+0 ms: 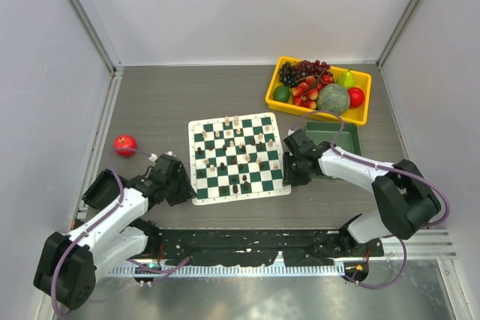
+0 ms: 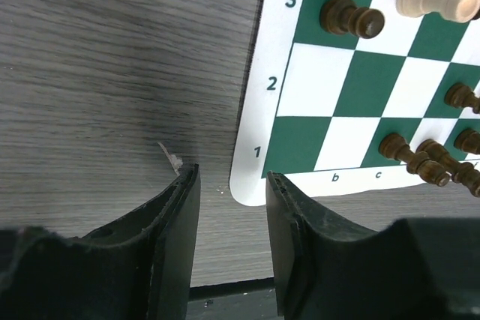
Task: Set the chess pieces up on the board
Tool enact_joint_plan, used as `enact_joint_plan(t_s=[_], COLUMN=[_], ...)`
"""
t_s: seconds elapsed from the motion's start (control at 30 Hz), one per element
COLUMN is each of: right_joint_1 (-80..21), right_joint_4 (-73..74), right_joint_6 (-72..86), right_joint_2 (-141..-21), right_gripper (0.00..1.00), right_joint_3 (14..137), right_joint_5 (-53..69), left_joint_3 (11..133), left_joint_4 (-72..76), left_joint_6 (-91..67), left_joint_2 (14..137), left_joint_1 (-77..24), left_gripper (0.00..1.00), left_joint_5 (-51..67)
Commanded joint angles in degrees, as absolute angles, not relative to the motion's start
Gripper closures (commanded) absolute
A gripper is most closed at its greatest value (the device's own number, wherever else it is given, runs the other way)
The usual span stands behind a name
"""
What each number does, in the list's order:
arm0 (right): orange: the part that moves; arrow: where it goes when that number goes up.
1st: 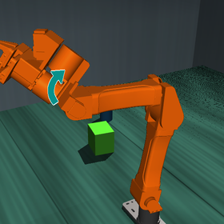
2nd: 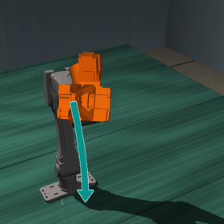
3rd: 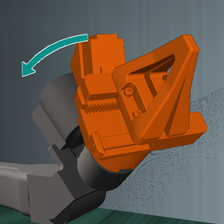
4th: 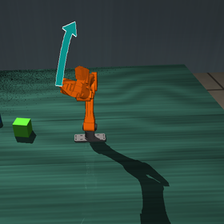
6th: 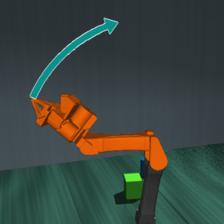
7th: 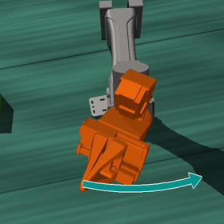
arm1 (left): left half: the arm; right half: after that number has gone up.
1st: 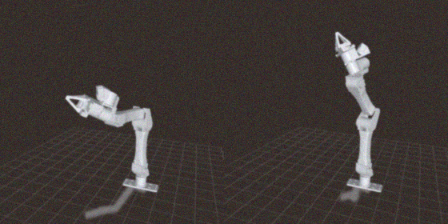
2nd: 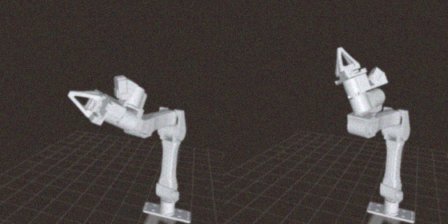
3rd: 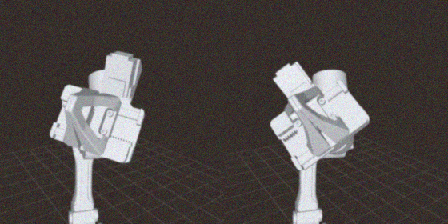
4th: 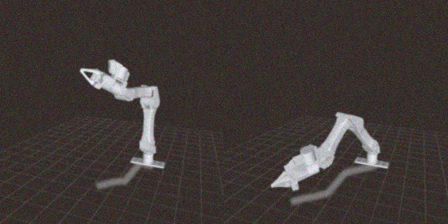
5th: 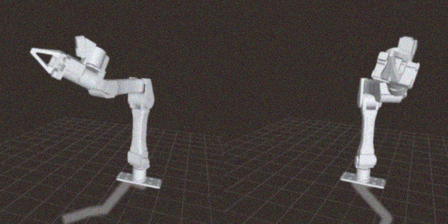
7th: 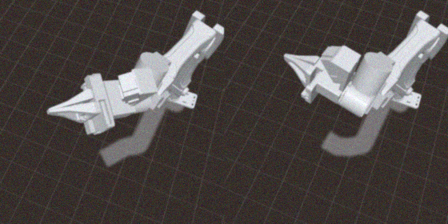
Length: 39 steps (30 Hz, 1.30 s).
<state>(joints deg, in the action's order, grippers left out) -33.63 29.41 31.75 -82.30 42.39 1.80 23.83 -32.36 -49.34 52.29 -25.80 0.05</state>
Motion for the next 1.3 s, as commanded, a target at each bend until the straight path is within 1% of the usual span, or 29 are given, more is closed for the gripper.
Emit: enact_joint_plan(t_s=[0.0, 0.17, 0.23, 0.27, 0.37, 0.43, 0.5, 0.57, 0.63, 0.67, 0.83, 0.9, 1.27], right_joint_1=[-33.6, -33.7, -33.6, -33.5, -33.6, -33.7, -33.7, -33.9, -34.1, -34.2, -34.9, -35.4, -36.5], right_joint_4=[26.8, 27.0, 27.0, 27.1, 27.3, 27.4, 27.5, 27.7, 27.9, 28.1, 29.4, 30.1, 33.8], right_joint_6=[32.3, 32.2, 31.9, 31.8, 31.4, 31.2, 31.0, 30.8, 30.8, 30.8, 31.2, 31.6, 34.3], right_joint_2=[-83.8, -84.4, -84.6, -84.7, -84.7, -84.6, -84.6, -84.5, -84.0, -83.8, -81.9, -80.6, -74.1], right_gripper=[0.64, 0.69, 0.74, 0.77, 0.79, 0.82, 0.88, 0.91, 0.95, 0.95, 0.95, 0.95, 0.95], right_joint_3=[42.0, 41.6, 41.4, 41.3, 41.1, 41.1, 41.1, 41.1, 40.7, 40.4, 38.5, 37.8, 33.8], right_joint_5=[2.1, 1.3, 1.3, 1.2, 1.1, 1.1, 1.1, 1.0, 0.8, 0.7, 0.2, -2.1, -4.1], left_joint_3=[22.7, 22.1, 22.1, 22.1, 22.0, 21.7, 21.4, 21.4, 21.0, 20.9, 19.9, 19.4, 16.2], left_joint_4=[-28.0, -27.2, -27.2, -27.2, -26.5, -26.4, -26.3, -26.5, -26.5, -26.5, -27.9, -29.0, -34.8], left_joint_6=[-50.0, -49.7, -49.4, -49.4, -49.4, -49.6, -50.0, -50.3, -51.0, -51.5, -53.1, -53.9, -56.1], left_joint_2=[53.5, 55.4, 56.1, 56.4, 56.9, 56.7, 56.4, 56.1, 55.5, 55.1, 53.7, 52.7, 43.6], left_joint_1=[-26.3, -26.6, -26.6, -26.6, -27.0, -27.5, -28.1, -28.7, -30.0, -30.6, -33.0, -33.8, -35.0], left_gripper=[0.56, 0.59, 0.61, 0.63, 0.74, 0.79, 0.84, 0.91, 0.95, 0.96, 0.99, 0.98, 0.98], left_joint_5=[2.1, 2.4, 2.2, 2.5, 3.4, 3.6, 3.8, 4.1, 4.2, 4.3, 3.9, 3.7, 3.4])
